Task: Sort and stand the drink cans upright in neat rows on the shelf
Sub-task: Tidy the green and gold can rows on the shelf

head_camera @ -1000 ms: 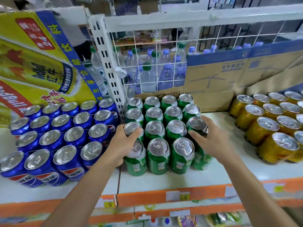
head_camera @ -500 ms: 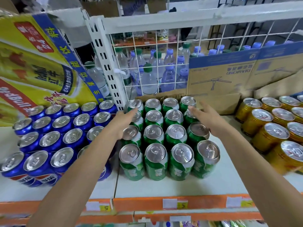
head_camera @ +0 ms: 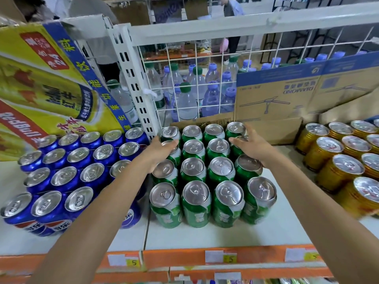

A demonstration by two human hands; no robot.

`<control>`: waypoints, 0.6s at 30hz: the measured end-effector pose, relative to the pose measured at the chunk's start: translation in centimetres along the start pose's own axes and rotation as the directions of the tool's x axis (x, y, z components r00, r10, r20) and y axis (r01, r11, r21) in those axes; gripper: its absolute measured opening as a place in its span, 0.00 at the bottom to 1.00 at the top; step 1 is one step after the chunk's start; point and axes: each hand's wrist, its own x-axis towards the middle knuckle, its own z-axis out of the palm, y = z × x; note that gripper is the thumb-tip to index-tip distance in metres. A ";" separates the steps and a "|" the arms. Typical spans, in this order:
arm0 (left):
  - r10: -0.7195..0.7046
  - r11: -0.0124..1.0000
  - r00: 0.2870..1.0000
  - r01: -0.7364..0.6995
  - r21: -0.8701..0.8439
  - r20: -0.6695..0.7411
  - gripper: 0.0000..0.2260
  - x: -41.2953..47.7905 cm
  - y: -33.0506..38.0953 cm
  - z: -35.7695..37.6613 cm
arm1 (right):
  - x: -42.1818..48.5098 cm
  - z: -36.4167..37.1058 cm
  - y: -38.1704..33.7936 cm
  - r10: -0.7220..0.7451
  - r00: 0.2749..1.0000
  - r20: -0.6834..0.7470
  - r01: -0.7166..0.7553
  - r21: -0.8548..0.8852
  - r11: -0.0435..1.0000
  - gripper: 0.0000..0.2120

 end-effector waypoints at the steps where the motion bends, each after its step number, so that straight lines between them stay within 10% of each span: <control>1: 0.014 0.998 1.000 -0.013 0.058 -0.026 0.40 -0.3 0.0 0.0 | -0.2 0.0 -0.1 -0.024 0.999 -0.041 0.017 -0.150 0.989 0.31; 5: 0.319 0.849 0.936 -0.214 0.484 -0.146 0.30 -4.2 1.0 0.1 | -3.7 1.1 -1.5 -0.284 0.952 -0.117 0.183 -0.528 0.829 0.30; 8: 0.564 0.665 0.826 -0.453 0.594 -0.002 0.29 -8.3 1.5 0.3 | -8.3 2.7 -3.5 -0.444 0.887 0.129 0.441 -0.526 0.727 0.33; 14: 0.633 0.055 0.704 -0.457 0.888 0.323 0.46 -16.1 -3.3 0.2 | -13.7 6.9 -2.5 -0.411 0.824 0.390 0.523 -0.801 0.290 0.57; 18: 0.549 0.159 0.800 -0.382 0.910 0.240 0.58 -15.4 -6.5 1.5 | -14.2 9.8 -1.8 -0.444 0.855 0.269 0.434 -0.840 0.327 0.49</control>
